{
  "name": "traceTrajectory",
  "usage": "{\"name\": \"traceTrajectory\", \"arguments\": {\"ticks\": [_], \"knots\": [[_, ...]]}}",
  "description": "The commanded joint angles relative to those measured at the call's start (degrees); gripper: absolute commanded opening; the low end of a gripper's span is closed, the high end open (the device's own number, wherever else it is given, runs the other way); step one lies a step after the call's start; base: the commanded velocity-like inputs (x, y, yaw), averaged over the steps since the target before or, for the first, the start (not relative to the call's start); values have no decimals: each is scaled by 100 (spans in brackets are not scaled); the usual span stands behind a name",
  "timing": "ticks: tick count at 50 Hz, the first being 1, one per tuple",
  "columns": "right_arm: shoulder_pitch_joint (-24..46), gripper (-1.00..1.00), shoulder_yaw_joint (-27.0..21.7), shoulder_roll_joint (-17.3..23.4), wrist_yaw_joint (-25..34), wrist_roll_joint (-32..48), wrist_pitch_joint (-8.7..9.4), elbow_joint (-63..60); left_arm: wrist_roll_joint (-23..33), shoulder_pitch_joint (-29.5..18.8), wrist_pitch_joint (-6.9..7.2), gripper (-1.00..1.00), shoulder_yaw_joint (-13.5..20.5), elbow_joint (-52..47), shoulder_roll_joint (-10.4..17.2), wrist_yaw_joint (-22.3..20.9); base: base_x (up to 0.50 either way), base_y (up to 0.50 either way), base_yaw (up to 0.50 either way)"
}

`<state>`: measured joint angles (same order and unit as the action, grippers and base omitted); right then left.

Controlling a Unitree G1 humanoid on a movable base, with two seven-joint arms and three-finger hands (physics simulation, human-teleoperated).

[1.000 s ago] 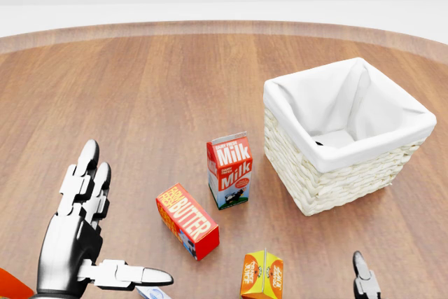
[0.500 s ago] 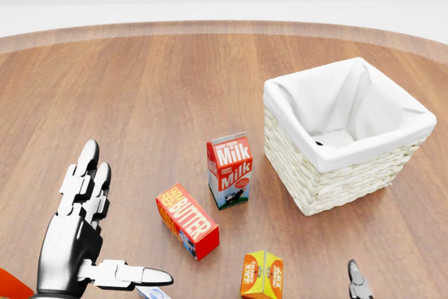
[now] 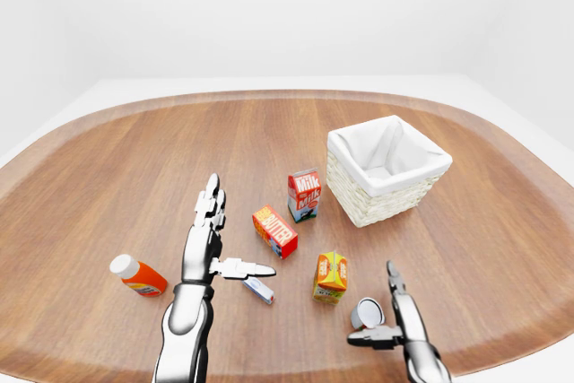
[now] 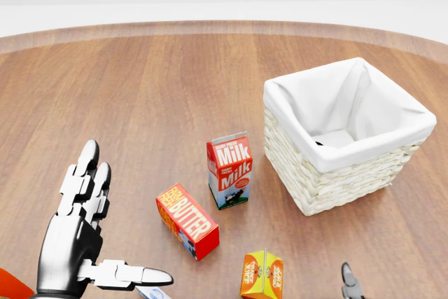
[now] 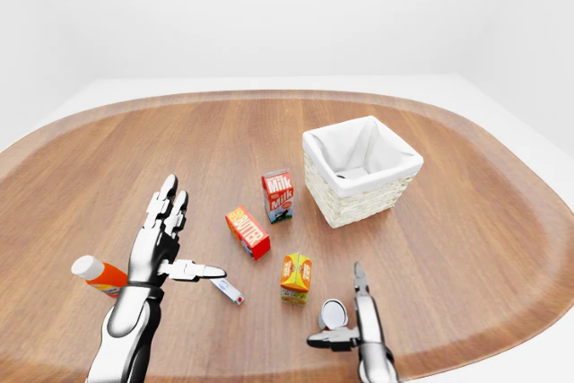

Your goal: Pick up the alphabet soup and the tomato sauce, and put them in the basket.

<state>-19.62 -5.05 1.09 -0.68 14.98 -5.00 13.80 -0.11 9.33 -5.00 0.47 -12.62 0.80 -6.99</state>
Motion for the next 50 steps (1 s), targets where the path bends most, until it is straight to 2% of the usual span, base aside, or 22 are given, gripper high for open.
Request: {"name": "traceTrajectory", "arguments": {"ticks": [1,22,23,24,34,40,50], "knots": [[150,100,117,36,-153,105,0,266,118,-59,0,100,65,17,-29,162,0,0,0],[461,100,233,152,-365,115,0,1181,120,-59,0,100,65,18,-29,163,0,0,0],[433,25,236,150,-371,122,0,1164,118,-59,0,100,65,17,-29,164,1,0,0],[386,-100,246,149,-352,112,0,1090,119,-59,0,100,65,16,-29,163,0,0,0],[214,-100,274,104,-249,61,0,676,119,-59,0,100,65,18,-28,162,0,0,0],[-291,-100,345,25,-63,17,0,-438,117,-59,0,100,64,17,-28,160,0,0,0],[-869,-100,435,-45,27,98,0,-1620,117,-59,0,100,64,17,-28,160,0,0,0]]}}
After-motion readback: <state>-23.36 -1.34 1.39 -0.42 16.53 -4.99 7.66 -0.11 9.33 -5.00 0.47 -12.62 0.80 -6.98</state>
